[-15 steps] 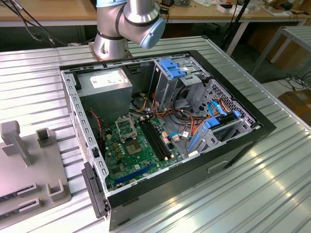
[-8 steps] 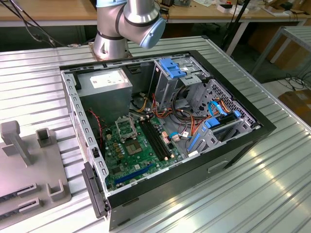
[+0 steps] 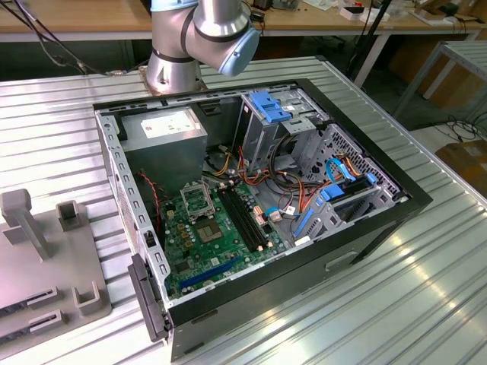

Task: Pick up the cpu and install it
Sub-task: 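Pick up the cpu and move it towards the insertion slot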

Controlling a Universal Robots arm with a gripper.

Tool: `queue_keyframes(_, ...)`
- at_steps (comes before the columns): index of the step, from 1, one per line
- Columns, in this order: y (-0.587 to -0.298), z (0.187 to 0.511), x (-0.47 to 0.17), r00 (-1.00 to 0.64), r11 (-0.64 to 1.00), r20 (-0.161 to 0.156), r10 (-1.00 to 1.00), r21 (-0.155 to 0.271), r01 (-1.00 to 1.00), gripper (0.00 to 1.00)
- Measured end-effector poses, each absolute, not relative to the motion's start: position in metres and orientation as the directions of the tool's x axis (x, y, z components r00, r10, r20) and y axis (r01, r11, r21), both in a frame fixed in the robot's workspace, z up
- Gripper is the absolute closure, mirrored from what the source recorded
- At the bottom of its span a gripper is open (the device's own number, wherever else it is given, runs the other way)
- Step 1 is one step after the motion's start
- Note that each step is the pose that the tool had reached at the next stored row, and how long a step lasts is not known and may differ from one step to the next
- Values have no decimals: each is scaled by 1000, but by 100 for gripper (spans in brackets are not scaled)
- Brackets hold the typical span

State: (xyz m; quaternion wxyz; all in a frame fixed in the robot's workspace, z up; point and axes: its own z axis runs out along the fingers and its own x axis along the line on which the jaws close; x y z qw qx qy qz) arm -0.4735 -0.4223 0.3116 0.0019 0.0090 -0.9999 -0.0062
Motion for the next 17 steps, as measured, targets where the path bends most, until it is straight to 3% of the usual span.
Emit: queue_keyframes(17,-422,303,-474,-1000,1000,4,-18,12,-18,33)
